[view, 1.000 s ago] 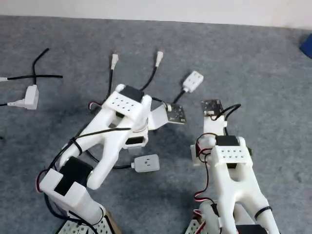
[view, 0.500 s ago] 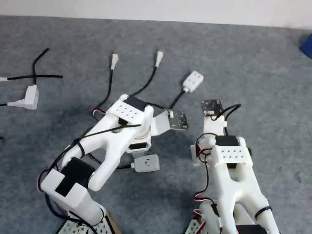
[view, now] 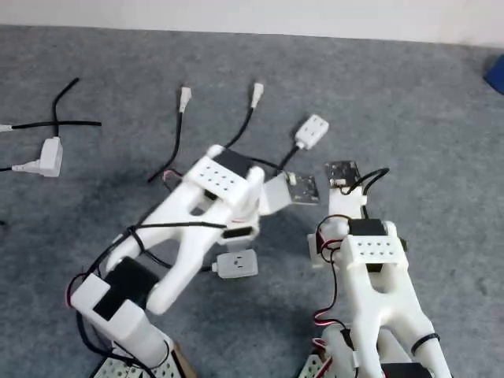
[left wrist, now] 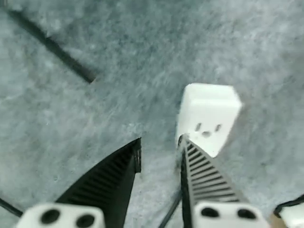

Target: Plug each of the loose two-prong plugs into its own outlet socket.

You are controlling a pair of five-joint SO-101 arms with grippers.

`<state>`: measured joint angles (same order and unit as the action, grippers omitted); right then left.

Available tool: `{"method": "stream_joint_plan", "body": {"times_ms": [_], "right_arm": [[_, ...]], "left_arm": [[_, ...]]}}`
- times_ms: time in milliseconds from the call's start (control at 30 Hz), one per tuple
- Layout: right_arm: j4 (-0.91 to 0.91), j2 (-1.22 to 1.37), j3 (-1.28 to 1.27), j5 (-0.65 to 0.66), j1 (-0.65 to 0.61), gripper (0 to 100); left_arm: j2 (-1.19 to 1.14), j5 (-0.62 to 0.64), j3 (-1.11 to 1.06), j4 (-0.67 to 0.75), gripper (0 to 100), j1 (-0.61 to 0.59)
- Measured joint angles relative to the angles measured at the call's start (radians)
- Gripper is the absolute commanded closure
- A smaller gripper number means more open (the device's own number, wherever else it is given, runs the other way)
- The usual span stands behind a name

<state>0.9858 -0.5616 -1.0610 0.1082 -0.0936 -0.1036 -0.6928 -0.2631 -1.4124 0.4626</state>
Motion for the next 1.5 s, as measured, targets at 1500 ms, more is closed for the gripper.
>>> {"method": "stream_joint_plan", "body": {"times_ms": [1500], "right_arm": [[0.000, 0.000, -0.003, 0.000, -0.017, 43.0]], "left_arm": [[0.247, -0.115, -0.218, 0.008, 85, -0.222]]}}
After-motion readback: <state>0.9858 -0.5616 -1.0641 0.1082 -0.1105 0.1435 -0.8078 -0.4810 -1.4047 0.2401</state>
